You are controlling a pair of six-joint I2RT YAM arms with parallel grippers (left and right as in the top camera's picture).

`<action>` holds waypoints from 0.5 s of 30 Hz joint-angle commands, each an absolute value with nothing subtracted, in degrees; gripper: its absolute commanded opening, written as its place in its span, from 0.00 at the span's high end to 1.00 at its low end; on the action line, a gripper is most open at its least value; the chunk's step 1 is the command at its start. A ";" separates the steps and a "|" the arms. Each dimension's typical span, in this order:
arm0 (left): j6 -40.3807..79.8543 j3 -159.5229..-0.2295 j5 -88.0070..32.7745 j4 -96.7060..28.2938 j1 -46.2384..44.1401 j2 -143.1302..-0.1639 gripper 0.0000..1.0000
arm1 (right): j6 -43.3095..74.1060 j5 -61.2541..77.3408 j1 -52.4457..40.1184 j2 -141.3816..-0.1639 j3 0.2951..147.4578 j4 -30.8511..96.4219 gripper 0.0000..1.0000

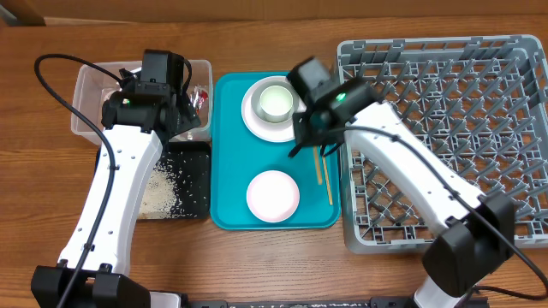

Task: Sort waste into correct bins and load items into the dishwasher
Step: 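Carry the chopstick right and drop it into the grey rack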

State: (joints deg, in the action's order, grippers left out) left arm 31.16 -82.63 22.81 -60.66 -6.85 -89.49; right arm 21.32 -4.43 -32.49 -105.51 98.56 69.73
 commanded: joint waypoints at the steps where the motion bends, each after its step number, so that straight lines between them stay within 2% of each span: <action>1: 30.41 -83.33 23.90 -60.64 -6.76 -89.23 0.00 | 18.81 -9.67 -28.84 -104.68 102.67 72.31 0.96; 15: 30.41 -83.33 23.90 -60.64 -6.76 -89.23 0.00 | 9.96 -10.28 -15.18 -104.79 98.30 75.90 0.96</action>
